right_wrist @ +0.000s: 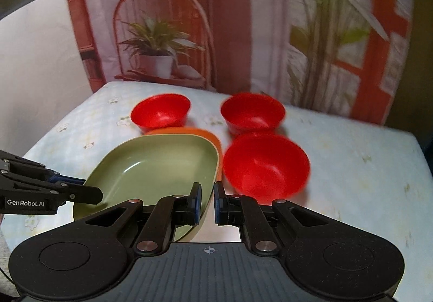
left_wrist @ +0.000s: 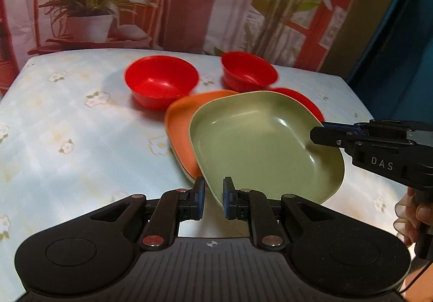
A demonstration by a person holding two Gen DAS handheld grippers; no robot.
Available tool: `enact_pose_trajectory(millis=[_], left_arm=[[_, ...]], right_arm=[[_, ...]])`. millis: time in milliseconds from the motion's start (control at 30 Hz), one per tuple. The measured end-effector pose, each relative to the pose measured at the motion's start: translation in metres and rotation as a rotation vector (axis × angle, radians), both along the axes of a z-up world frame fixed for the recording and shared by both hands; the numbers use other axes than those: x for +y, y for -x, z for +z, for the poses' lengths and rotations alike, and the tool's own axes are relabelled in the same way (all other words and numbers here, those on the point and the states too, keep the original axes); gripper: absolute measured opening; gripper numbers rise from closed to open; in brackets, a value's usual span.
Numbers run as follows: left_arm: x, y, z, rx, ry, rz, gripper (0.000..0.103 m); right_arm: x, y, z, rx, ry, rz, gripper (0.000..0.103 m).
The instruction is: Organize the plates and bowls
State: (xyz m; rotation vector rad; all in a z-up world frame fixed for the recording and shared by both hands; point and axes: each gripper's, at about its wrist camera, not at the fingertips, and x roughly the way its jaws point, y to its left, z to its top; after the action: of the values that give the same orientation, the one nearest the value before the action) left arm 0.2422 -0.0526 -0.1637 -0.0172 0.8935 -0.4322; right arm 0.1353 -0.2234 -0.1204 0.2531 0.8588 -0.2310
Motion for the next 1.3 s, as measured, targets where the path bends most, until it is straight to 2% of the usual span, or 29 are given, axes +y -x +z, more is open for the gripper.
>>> enact_pose_trajectory(millis=[200, 533, 867, 1300], left_arm=[[0.005, -0.032, -0.003, 0.025, -0.014, 0.020, 0.015], [-0.001, -0.052, -0.015, 0.038, -0.068, 0.013, 0.016], [-0.008, -0.055, -0.026, 0.061, -0.084, -0.018, 0.016], [-0.004, -0.062, -0.028, 0.078, -0.054, 0.011, 0.015]], right_arm=[[-0.015, -0.044, -0.009, 0.017, -0.037, 0.019, 0.007], [-0.024, -0.077, -0.037, 0.070, -0.037, 0.033, 0.007], [-0.026, -0.077, -0.051, 0.083, -0.016, 0.009, 0.006], [-0.023, -0.076, -0.053, 0.092, 0.018, -0.002, 0.005]])
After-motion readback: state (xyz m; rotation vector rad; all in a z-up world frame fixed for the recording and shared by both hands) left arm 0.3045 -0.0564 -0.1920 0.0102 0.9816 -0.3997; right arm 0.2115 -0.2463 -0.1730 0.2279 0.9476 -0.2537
